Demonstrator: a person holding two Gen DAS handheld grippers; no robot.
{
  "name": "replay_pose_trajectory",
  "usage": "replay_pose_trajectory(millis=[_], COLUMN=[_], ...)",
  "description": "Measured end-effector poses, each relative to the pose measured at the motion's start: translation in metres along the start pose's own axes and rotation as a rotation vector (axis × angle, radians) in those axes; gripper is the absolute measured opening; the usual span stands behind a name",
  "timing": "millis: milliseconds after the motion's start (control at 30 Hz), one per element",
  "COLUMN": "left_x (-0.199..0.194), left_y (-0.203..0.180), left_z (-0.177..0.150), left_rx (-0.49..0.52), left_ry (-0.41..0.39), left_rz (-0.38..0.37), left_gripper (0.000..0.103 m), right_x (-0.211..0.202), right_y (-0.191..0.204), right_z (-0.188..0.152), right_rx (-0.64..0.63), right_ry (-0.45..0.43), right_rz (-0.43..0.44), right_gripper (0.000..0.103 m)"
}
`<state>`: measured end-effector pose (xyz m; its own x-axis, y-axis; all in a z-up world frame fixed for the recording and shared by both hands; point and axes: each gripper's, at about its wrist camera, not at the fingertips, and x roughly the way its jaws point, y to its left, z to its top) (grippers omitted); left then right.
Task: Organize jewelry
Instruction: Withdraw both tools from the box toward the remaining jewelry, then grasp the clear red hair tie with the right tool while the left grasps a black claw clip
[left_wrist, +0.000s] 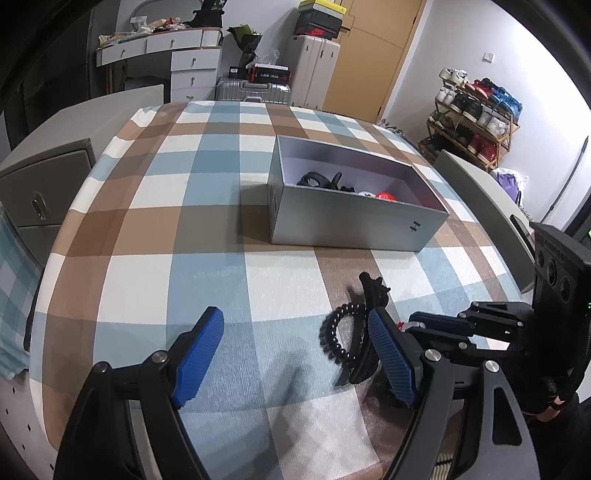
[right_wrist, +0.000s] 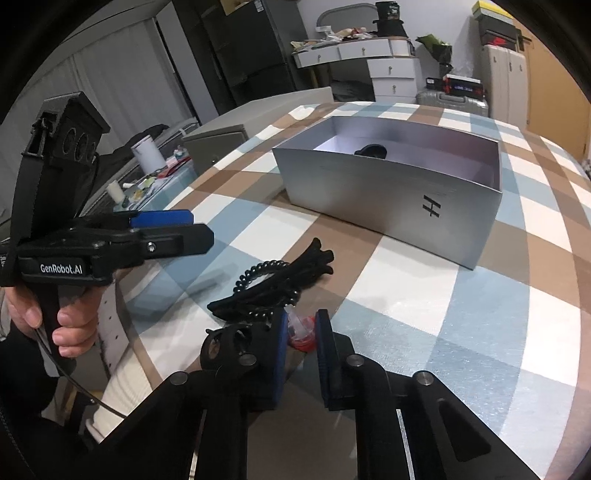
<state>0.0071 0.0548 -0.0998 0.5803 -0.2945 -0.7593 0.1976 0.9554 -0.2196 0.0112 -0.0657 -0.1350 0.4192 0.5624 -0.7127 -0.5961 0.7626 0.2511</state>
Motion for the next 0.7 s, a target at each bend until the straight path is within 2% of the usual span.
replay_pose_trajectory(millis=[100, 333, 533, 700], left_x=[0.001, 0.001, 0.011, 0.014], left_y=[0.000, -0.005, -0.013, -0.023], left_z=[-0.001, -0.003, -0.001, 0.002], left_rx=[-0.001, 0.011, 0.032, 0.055], left_ry=[0.009, 0.017, 0.052, 0.068], left_rz=[0.000, -0.006, -0.009, -0.059], left_gripper=[0.077, 0.077, 0.077, 0.077], right_x=[-0.002, -0.022, -0.031, -0.035], right_y=[-0.002, -0.022, -0.026, -0.028], right_z=[-0.001, 0.000, -0.002, -0.006], right_rx=[0.017, 0.122, 0.130, 0.130], right_ry=[-0.012, -0.104, -0.130, -0.143], right_rz=[0.003, 0.015, -0.008, -0.020], right_gripper=[0.014, 0.014, 0.014, 0.014])
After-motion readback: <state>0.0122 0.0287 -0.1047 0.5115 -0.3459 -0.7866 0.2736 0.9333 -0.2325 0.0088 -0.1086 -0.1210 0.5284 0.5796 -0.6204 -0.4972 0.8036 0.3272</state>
